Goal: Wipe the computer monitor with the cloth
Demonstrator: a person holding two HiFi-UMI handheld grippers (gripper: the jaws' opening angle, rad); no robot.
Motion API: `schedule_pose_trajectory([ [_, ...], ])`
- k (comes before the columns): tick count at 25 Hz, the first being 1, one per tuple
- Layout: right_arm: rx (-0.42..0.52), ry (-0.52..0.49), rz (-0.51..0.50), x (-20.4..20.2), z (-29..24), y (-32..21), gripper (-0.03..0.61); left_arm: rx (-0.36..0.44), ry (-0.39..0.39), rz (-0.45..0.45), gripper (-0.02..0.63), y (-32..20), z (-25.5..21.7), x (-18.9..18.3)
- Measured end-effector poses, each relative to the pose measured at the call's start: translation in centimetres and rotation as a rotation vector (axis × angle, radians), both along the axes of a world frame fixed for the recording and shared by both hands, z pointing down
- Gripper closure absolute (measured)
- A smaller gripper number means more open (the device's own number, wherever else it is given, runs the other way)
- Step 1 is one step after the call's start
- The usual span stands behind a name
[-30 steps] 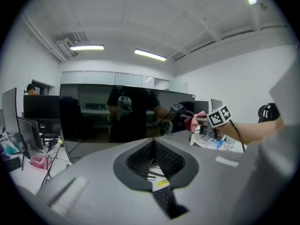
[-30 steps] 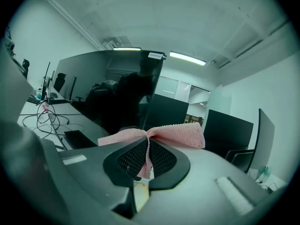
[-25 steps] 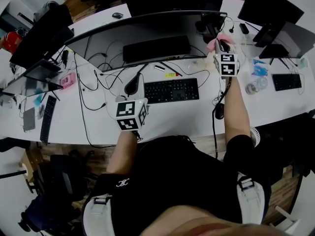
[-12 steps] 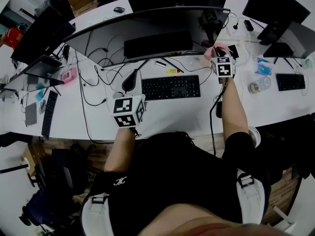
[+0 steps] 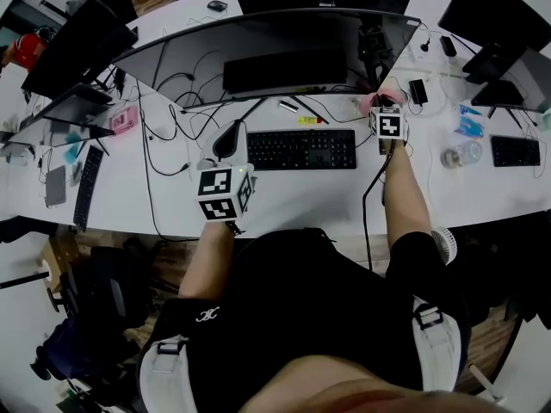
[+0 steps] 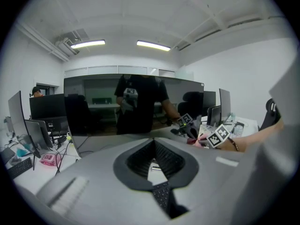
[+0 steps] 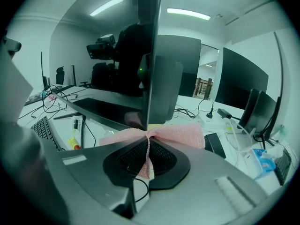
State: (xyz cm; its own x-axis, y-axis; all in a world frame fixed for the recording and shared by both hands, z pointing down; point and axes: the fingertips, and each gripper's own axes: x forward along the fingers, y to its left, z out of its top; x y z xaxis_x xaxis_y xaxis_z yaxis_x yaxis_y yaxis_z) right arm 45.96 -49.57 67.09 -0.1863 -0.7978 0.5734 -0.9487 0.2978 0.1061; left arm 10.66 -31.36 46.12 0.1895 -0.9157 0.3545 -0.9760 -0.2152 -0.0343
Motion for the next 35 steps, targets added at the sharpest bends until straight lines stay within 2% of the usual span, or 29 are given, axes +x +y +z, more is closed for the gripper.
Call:
schedule_pose_trajectory([
  [3, -0.023, -0.021, 0.009, -0.6, 1.0, 0.3, 0.571, -0.011, -0.002, -0.006, 0.564, 0.3, 0.4, -0.5],
  [5, -0.031, -0.028, -0.020, -1.8, 1.5, 0.5, 0.571, -0.016, -0.001, -0.017, 0.565, 0.5, 0.6, -1.0],
  [7, -0.026, -0.011, -0.053, -3.4, 1.5, 0.7, 0.571, -0.017, -0.002, -0.030, 0.564, 0.7, 0.7, -1.5],
  [18, 0.015, -0.030, -0.083, -10.2, 1.7, 0.8, 0.571, -0.017, 0.002, -0.092, 0.565, 2.3, 0.9, -6.4],
  [27, 0.012, -0.016, -0.136, -17.7, 1.5, 1.8, 0.571, -0.013, 0.034, -0.116, 0.565, 2.9, 1.1, -11.7],
  [35, 0.027, -0.013, -0.240, -27.0, 1.4, 2.8, 0.571, -0.021, 0.055, -0.185, 0.565, 5.5, 1.6, -17.6],
])
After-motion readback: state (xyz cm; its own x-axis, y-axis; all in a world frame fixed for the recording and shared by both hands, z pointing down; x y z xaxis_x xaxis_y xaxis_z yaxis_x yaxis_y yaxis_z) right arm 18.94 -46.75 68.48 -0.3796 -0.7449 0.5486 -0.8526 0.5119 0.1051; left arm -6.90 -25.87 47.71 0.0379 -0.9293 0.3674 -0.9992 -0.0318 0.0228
